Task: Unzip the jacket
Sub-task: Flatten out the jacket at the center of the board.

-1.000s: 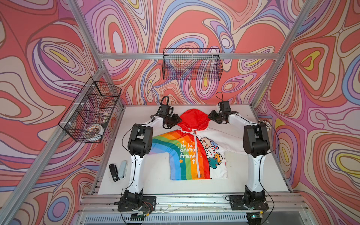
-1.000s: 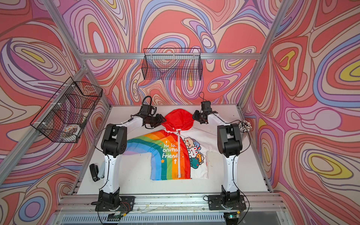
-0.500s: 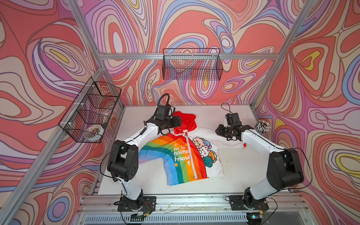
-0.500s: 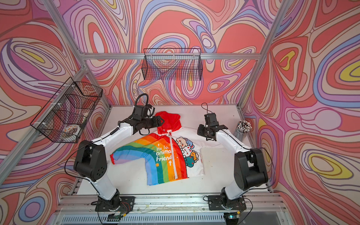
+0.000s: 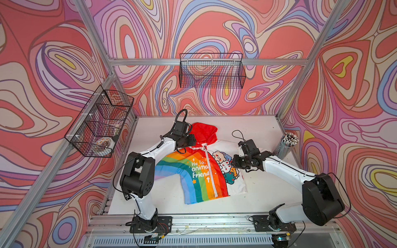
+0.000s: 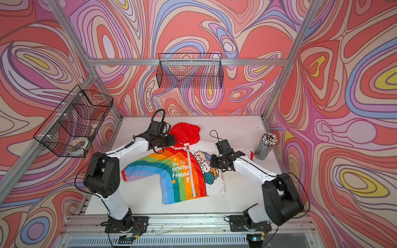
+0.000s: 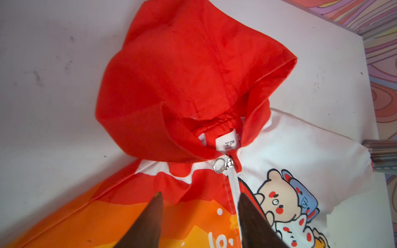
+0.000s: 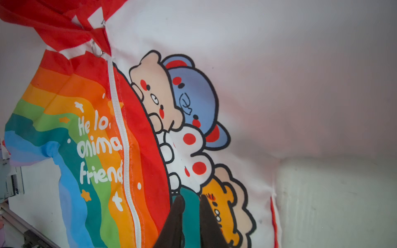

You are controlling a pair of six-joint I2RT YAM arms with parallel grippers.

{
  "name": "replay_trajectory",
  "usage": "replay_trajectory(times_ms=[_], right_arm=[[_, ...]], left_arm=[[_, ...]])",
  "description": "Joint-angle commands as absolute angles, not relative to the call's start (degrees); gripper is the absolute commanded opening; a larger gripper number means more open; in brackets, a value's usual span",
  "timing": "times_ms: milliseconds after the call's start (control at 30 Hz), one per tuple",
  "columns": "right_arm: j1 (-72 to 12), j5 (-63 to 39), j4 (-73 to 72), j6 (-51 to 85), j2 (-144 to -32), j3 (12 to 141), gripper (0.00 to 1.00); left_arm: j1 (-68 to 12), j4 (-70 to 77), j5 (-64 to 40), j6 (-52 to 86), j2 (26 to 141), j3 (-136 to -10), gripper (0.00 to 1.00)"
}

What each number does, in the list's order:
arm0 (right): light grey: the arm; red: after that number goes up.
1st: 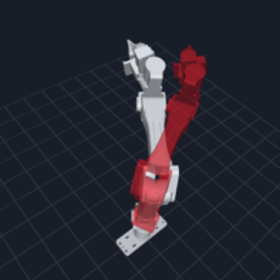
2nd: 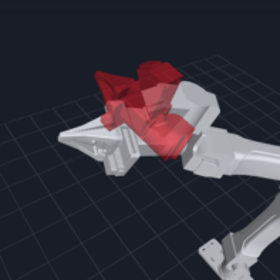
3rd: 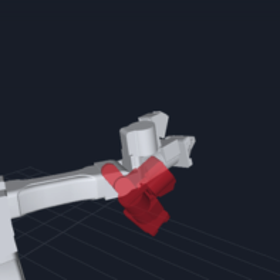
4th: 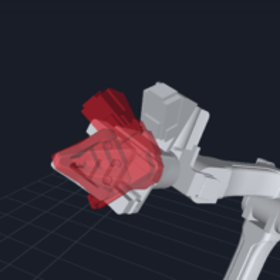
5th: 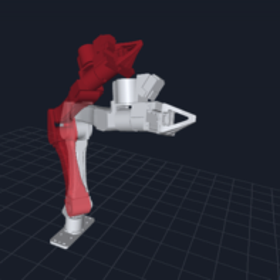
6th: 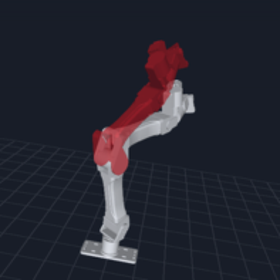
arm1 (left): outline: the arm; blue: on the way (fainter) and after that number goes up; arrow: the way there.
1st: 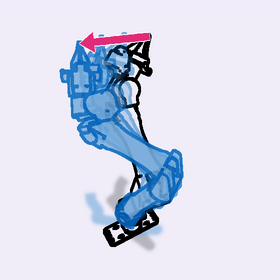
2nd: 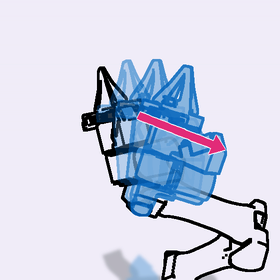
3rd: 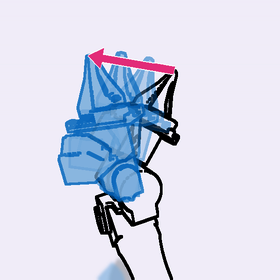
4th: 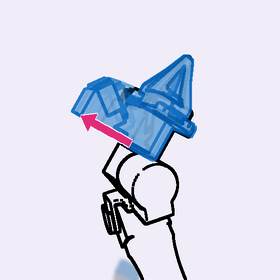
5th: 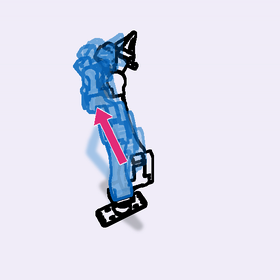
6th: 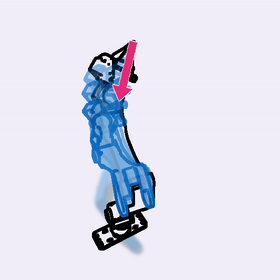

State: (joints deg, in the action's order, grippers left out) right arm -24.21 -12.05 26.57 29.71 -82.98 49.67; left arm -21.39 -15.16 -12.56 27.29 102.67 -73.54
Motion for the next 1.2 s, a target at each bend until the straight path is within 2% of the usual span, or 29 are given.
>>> replay_trajectory(times_ms=[0, 67, 267, 367, 667, 1000, 1167], right_arm=[[-24.6, -13.2, 26.0, 29.4, -86.2, 51.9, 0.13], [-24.6, -13.0, 26.4, 29.5, -88.2, 52.9, 0.12], [-24.9, -13.0, 26.9, 30.8, -92.0, 54.0, 0.11], [-25.0, -9.5, 28.3, 30.9, -93.5, 54.2, 0.09], [-24.7, 1.1, 33.3, 32.6, -98.6, 55.9, 0.07], [-16.0, 0.9, 32.8, 29.0, -105.7, 59.1, 0.07], [-15.2, 0.4, 34.4, 27.9, -103.8, 58.8, 0.07]], left_arm=[[-23.0, -14.7, -16.3, 24.6, 105.8, -75.8, 0.36], [-23.0, -14.8, -16.2, 24.6, 107.2, -75.7, 0.29], [-23.0, -20.2, -12.7, 22.7, 114.7, -82.1, 0.22], [-22.4, -22.8, -9.5, 22.5, 119.0, -86.6, 0.18], [-21.3, -26.7, -12.6, 21.6, 130.3, -98.9, 0.17], [-21.5, -31.9, -20.7, 18.9, 141.6, -115.9, 0.17], [-22.0, -35.0, -22.0, 18.1, 146.0, -123.1, 0.17]])
